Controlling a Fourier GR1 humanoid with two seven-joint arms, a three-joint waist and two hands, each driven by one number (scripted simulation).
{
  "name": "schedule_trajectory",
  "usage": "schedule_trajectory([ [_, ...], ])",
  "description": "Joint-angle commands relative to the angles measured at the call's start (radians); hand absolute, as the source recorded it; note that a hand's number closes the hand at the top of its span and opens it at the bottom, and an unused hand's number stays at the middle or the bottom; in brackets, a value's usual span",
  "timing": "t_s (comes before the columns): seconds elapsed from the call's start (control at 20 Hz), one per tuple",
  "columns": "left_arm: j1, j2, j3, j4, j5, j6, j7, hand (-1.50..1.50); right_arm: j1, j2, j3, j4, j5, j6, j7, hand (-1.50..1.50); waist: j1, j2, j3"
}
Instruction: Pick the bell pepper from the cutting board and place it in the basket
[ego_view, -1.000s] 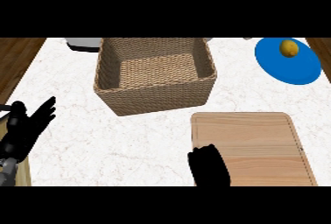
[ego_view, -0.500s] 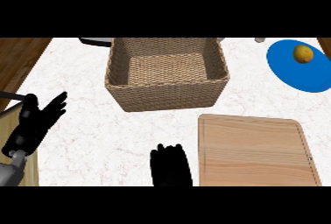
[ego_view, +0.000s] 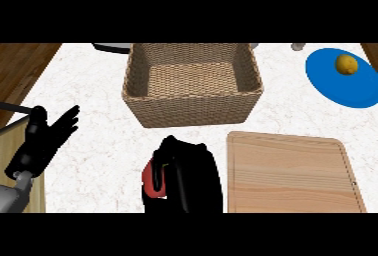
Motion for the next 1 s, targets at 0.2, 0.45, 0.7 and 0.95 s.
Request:
schedule_trajectory([
  [0.2, 0.106, -0.138, -0.039, 0.022, 0.042, 0.058, -0.049, 0.0, -0.255, 0.005, -0.145, 0.026, 0.005, -0.105, 0.218, 1.5, -0.002, -0.006, -0.01],
  [0.45, 0.098, -0.133, -0.038, 0.037, 0.036, 0.06, -0.067, 0.0, -0.412, 0.005, -0.25, 0.073, -0.011, -0.111, 0.284, 1.5, -0.019, -0.005, -0.01],
  [0.7, 0.109, -0.13, -0.036, 0.022, 0.049, 0.062, -0.056, 0.0, -0.558, 0.005, -0.333, 0.206, -0.052, -0.086, 0.32, 1.5, -0.01, -0.004, -0.009],
  [0.95, 0.12, -0.118, -0.033, 0.017, 0.045, 0.062, -0.073, 0.0, -0.67, 0.005, -0.389, 0.368, -0.097, -0.094, 0.32, 1.5, -0.006, 0.001, -0.008],
])
